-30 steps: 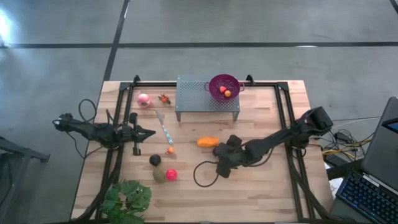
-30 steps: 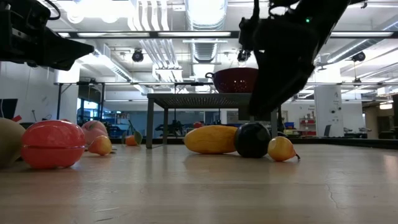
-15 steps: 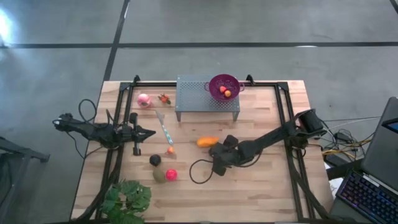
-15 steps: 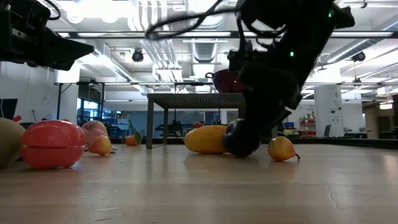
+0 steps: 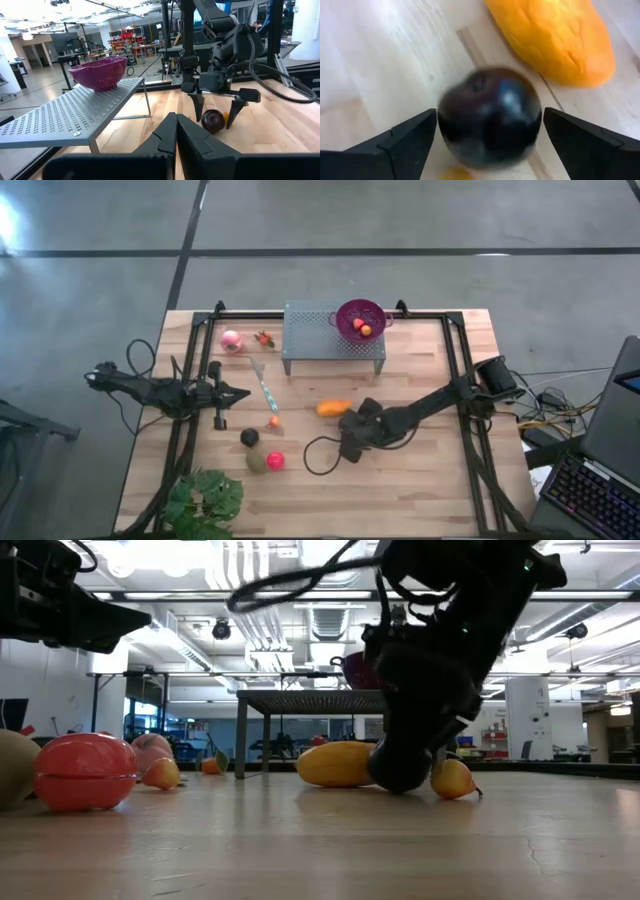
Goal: Pick & Place Fruit
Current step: Put the black plum into the purple bowl on the shelf
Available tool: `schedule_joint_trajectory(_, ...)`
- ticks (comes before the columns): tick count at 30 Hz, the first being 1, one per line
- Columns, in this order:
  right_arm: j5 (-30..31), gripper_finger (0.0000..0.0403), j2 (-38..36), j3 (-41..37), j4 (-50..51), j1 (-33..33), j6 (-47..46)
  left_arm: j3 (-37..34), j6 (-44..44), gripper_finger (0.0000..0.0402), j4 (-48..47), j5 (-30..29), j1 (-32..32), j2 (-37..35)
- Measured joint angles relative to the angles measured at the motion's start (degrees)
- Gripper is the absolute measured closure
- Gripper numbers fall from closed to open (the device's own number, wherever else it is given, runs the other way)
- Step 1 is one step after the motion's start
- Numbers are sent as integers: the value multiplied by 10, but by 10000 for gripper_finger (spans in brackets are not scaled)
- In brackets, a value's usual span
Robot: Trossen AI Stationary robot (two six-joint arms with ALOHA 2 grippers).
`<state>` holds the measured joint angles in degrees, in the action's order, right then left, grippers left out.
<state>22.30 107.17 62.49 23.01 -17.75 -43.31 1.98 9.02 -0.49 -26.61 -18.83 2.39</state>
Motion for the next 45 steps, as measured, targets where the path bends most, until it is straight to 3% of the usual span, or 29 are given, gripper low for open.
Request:
schedule_joint_trajectory(16, 2, 41, -1, -2, -37, 1, 15, 0, 0, 390, 0, 0, 0, 0)
schedule_joint_trajectory(45, 21, 125, -3, -34, -52, 15, -22, 0, 0, 390, 0, 0, 0, 0)
